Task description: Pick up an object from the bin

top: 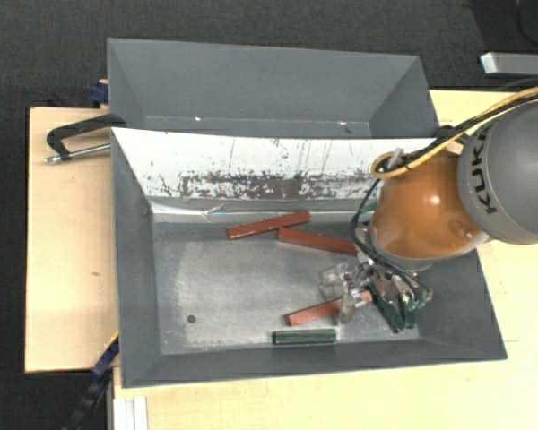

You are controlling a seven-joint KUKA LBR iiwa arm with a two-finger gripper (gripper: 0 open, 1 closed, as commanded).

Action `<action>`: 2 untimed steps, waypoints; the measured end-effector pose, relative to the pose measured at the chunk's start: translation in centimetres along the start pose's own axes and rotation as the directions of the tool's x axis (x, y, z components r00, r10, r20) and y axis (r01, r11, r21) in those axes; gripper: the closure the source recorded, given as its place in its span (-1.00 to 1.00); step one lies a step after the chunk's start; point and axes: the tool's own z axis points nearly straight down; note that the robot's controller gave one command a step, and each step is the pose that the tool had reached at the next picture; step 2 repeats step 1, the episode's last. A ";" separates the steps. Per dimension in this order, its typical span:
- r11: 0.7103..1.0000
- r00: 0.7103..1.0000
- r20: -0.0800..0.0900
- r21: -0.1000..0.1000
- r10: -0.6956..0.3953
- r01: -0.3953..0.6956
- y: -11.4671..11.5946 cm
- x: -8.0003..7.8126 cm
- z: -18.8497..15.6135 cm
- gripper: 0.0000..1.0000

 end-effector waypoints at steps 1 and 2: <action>0.996 0.996 0.006 0.002 0.093 -0.093 1.2 -1.1 -15.2 1.00; 0.996 0.996 0.006 0.002 0.093 -0.093 1.2 -1.1 -15.2 1.00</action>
Offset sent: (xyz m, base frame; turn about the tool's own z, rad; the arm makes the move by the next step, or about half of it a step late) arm 0.0000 0.0000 0.0000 0.0000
